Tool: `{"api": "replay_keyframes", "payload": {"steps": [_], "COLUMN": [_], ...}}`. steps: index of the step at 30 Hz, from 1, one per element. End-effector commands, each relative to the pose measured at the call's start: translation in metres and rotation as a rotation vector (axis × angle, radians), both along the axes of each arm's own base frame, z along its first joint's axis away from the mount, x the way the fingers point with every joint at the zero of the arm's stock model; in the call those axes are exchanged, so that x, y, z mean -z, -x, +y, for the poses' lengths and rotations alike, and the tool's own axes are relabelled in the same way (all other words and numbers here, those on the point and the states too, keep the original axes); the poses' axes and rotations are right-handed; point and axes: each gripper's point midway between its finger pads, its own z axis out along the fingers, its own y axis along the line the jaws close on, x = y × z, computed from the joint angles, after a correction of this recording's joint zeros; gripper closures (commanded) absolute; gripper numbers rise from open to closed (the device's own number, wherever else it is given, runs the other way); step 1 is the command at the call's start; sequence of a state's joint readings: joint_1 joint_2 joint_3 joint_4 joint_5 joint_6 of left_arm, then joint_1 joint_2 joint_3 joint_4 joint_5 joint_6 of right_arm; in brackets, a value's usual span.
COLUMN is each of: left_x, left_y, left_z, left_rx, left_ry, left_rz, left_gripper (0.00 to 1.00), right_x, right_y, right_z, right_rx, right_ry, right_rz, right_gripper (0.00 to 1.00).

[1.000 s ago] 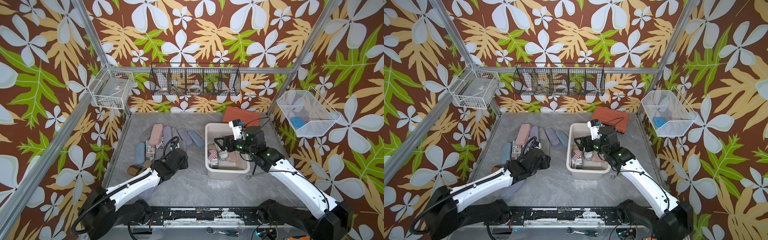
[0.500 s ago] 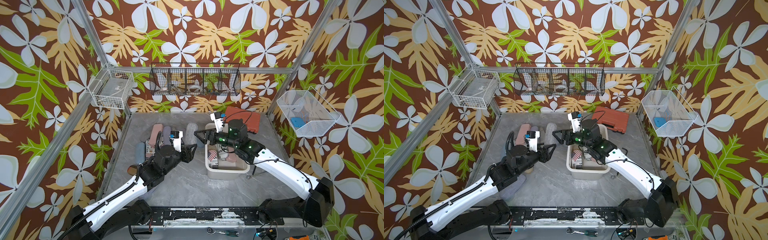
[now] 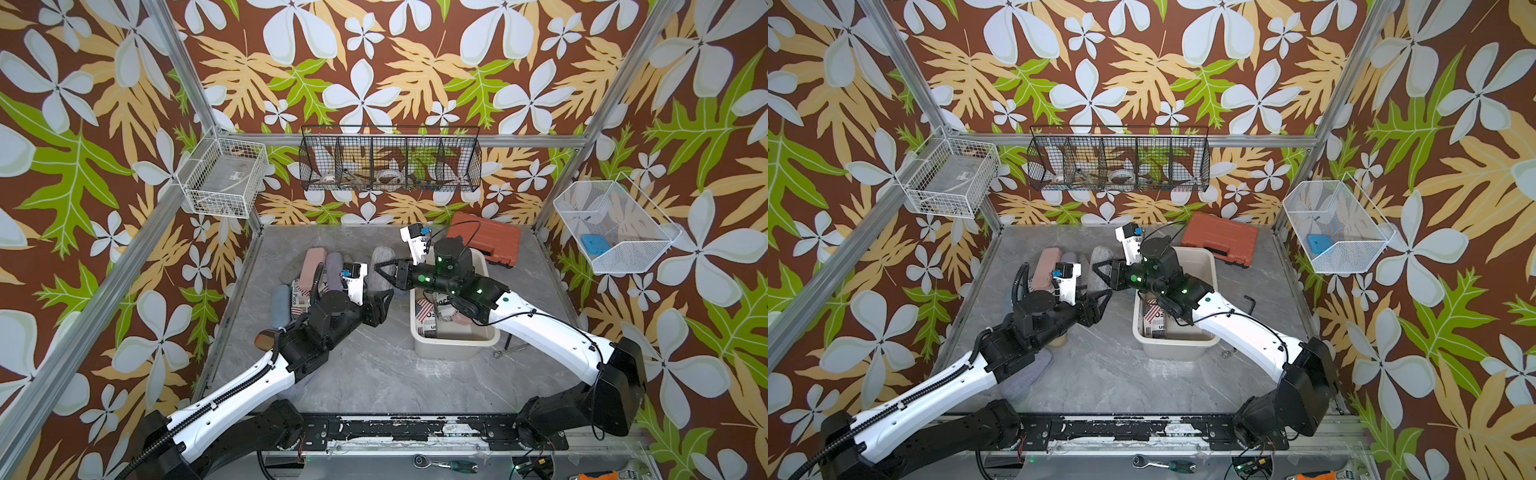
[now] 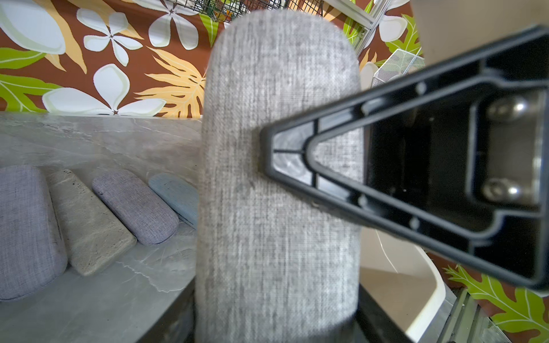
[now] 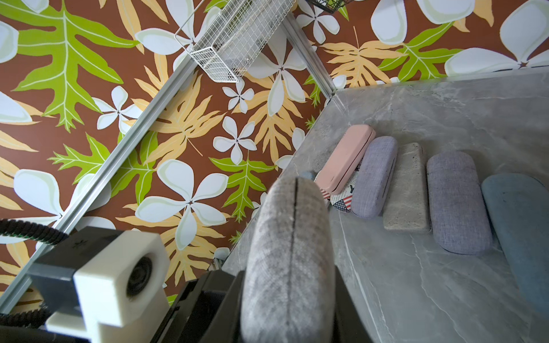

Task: Put the glasses cases into the storage boxes
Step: Pick up the glasses case at the center of the board, then place the glasses case in the storage box.

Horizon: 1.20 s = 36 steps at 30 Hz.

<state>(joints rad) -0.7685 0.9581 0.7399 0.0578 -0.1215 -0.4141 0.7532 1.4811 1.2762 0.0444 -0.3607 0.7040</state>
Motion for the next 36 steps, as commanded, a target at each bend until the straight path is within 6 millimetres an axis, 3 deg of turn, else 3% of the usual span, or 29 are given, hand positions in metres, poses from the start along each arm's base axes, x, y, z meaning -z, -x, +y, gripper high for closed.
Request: {"api": "replay_keyframes", "payload": {"steps": [1, 2, 7, 11, 16, 21, 32, 36], "left_x": [-0.010, -0.013, -0.026, -0.024, -0.002, 0.018, 0.025, 0.035], "left_y": [0.000, 0.002, 0.014, 0.020, 0.025, 0.026, 0.017, 0.016], "left_z": [0.004, 0.008, 0.035, 0.069, 0.098, 0.103, 0.091, 0.091], "left_rx": [-0.012, -0.024, -0.089, -0.213, -0.330, -0.363, -0.357, -0.362], "left_ry": [0.019, 0.031, 0.088, 0.108, 0.112, 0.100, 0.050, 0.035], "left_rz": [-0.049, -0.057, -0.105, -0.119, -0.085, -0.037, 0.033, 0.066], "left_gripper": [0.05, 0.00, 0.00, 0.00, 0.00, 0.00, 0.00, 0.00], "right_x": [-0.008, -0.010, -0.025, -0.026, 0.024, 0.086, 0.164, 0.174], "right_y": [-0.005, -0.006, -0.015, -0.037, -0.066, -0.081, -0.108, -0.116], "right_z": [-0.002, -0.003, -0.015, -0.050, -0.113, -0.148, -0.137, -0.138], "right_rx": [0.030, 0.033, 0.091, 0.175, 0.271, 0.309, 0.295, 0.309], "right_ry": [-0.010, -0.008, 0.038, 0.113, 0.278, 0.406, 0.464, 0.470], "right_rz": [-0.041, -0.046, -0.104, -0.124, -0.038, 0.063, 0.208, 0.229], "right_gripper": [0.75, 0.75, 0.75, 0.75, 0.72, 0.70, 0.65, 0.52]}}
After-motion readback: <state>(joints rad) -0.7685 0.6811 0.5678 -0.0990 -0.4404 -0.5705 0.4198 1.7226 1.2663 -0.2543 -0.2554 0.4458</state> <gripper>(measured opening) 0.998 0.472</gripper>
